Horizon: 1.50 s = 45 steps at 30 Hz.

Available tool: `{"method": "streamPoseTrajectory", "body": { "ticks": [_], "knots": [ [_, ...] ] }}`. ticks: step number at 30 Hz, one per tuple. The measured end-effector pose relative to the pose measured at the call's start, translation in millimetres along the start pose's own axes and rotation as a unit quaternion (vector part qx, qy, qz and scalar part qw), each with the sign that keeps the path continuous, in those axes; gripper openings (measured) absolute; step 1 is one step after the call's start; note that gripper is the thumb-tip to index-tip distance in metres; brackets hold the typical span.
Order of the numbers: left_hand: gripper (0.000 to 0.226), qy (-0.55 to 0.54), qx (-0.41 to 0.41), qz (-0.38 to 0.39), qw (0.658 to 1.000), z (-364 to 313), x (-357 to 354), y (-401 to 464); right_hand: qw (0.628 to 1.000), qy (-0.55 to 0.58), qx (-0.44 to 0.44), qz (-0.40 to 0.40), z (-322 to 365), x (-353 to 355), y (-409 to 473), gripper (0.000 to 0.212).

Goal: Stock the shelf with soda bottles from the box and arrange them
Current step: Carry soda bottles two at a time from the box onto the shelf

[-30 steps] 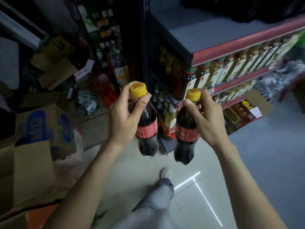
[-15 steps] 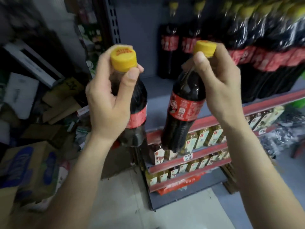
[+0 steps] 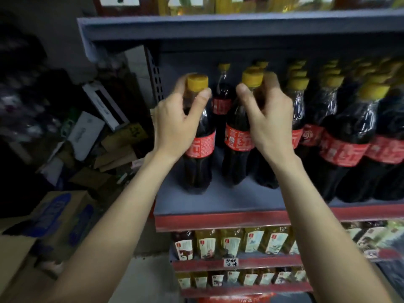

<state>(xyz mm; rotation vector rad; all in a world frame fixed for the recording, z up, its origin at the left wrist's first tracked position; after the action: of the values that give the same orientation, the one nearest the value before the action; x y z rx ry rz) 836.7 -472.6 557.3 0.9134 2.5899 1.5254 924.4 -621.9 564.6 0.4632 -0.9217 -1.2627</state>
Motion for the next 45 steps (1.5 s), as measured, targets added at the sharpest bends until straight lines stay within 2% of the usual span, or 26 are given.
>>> {"method": "streamPoseTrajectory", "body": {
  "ticks": [4,7,12,15,18,22,27,31,35,41,45],
  "knots": [
    [0.062,0.014,-0.008,-0.020,1.000,0,-32,9,0.999,-0.036,-0.010,-0.023,-17,-9,7,0.046],
    [0.059,0.040,0.015,-0.016,0.999,9,-50,18,0.997,-0.065,-0.014,-0.043,-26,-18,14,0.046],
    [0.056,0.061,0.046,-0.014,0.997,28,-69,29,0.973,-0.217,-0.072,-0.008,-35,-35,33,0.048],
    [0.052,0.046,0.057,-0.022,0.997,40,-76,29,0.962,-0.261,-0.077,0.008,-37,-45,38,0.048],
    [0.050,0.038,0.064,-0.034,0.997,44,-81,30,0.953,-0.299,-0.052,-0.026,-30,-43,44,0.040],
    [0.039,0.030,0.068,-0.016,0.997,43,-87,32,0.938,-0.343,-0.035,0.014,-31,-41,43,0.041],
    [0.043,0.024,0.069,0.019,0.997,48,-85,35,0.929,-0.371,0.010,-0.008,-34,-42,31,0.047],
    [0.055,0.046,0.074,0.041,0.995,50,-80,28,0.922,-0.380,0.073,-0.036,-30,-37,18,0.046],
    [0.051,0.044,0.066,-0.002,0.997,38,-58,3,0.941,-0.306,0.136,-0.044,-18,-22,-7,0.044],
    [0.018,0.046,0.007,-0.128,0.991,-4,17,-63,0.974,-0.063,0.197,-0.089,20,-15,-61,0.020],
    [0.018,0.074,0.017,-0.187,0.979,-13,90,-126,0.969,0.102,0.224,-0.036,61,-51,-109,0.018]
  ]
}}
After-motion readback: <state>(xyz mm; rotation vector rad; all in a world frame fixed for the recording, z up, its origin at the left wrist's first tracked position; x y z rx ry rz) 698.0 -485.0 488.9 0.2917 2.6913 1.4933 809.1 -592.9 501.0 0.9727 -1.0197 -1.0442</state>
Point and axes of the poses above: each hand's wrist, its own y-axis towards the middle knuckle, its own x-axis out of the back of the hand, z = x × y, the point moved 5 cm from there along y, towards the middle knuckle, and after that the axes turned 3 degrees about z, right-handed, at the moved point
